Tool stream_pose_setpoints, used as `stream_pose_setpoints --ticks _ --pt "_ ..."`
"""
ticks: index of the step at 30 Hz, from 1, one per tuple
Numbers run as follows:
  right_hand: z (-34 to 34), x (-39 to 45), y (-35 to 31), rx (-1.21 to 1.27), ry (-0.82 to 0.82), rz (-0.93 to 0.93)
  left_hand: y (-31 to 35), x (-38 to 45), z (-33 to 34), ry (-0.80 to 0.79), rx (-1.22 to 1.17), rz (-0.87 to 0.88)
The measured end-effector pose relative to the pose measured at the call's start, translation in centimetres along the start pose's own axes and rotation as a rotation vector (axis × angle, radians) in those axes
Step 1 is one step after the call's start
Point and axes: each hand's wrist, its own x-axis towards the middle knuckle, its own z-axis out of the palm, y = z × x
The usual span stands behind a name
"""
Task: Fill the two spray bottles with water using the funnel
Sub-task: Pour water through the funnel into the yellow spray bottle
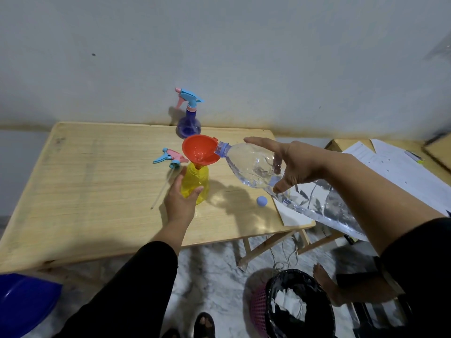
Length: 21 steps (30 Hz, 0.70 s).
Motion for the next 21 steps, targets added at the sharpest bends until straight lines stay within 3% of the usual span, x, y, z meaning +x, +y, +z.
stream_pose_setpoints --ticks 21 --pt "-0.55 0.57 -0.26 -0.043 -0.022 0.024 -0.15 0.09 0.10 -0.016 -0.008 -0.016"
